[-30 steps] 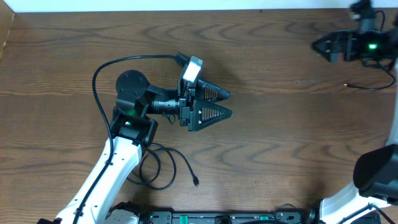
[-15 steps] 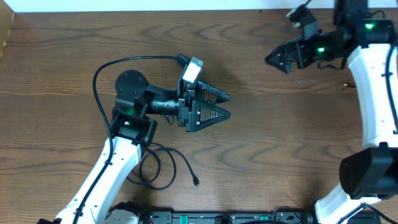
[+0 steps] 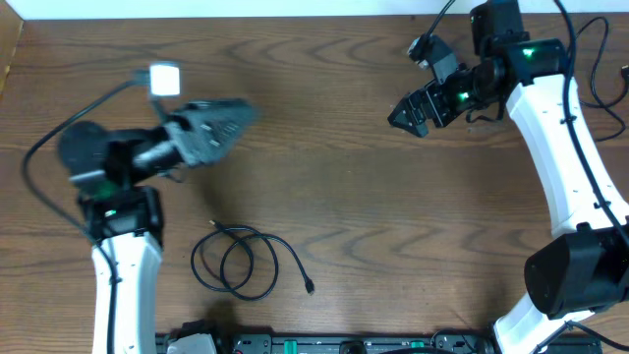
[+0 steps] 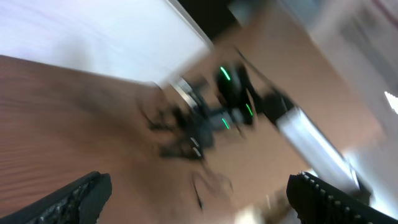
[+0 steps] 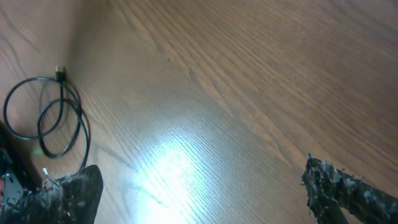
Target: Untangle cables
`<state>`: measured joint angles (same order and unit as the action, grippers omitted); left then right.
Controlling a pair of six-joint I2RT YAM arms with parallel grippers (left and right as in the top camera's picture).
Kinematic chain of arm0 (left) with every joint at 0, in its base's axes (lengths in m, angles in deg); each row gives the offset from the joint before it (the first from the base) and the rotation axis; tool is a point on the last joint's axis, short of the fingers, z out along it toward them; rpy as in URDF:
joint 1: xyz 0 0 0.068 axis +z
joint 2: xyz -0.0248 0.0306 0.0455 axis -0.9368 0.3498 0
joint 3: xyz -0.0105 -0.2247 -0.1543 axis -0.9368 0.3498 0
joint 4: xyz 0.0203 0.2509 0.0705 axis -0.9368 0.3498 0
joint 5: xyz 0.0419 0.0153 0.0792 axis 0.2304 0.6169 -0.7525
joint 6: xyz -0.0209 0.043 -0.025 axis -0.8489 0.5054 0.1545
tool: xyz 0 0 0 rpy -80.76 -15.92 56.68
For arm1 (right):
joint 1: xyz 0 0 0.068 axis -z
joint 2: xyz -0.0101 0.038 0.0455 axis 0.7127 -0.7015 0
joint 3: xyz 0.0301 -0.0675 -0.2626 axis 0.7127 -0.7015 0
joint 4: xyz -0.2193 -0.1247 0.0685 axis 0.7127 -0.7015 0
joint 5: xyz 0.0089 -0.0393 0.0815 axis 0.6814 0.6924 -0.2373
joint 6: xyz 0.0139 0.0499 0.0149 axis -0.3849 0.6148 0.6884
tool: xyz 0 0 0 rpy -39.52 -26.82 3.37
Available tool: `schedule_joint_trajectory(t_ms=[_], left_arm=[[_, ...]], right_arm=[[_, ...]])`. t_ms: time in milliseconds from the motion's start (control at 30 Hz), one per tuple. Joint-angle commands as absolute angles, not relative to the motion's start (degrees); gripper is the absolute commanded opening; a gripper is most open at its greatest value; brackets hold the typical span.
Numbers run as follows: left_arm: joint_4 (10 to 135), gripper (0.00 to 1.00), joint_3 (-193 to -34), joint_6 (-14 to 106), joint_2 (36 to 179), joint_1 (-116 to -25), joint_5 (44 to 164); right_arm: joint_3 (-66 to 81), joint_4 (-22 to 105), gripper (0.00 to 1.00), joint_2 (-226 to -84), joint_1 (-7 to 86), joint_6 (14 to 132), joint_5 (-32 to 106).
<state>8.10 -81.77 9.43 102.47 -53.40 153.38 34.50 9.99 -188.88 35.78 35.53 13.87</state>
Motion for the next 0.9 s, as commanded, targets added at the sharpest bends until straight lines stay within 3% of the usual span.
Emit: schedule_joint_trajectory(t_ms=[0,200,567,733,867], left_arm=[[10.88,0.94,-82.27,7.44,101.99,-48.20,148.07],[24.12,0.98,-82.27,18.39,101.99,-43.04,131.81],[57.08,0.98,-82.27,52.95,101.97,-42.91,90.35],[66.74,0.98,-82.27,56.29,101.95,-42.91,72.93],[69.65,0.98,-82.27,56.27,101.84,-42.91,69.32]], right_arm=[[33.54,10.60,0.99,-189.04,34.58,34.78,14.13],[33.50,11.17,0.99,-189.04,33.38,34.78,14.13],[33.26,10.43,0.99,-189.06,32.00,34.78,14.33],[32.95,10.21,0.99,-189.06,27.11,35.88,14.33],[30.26,11.92,0.99,-189.12,21.75,34.94,15.01]])
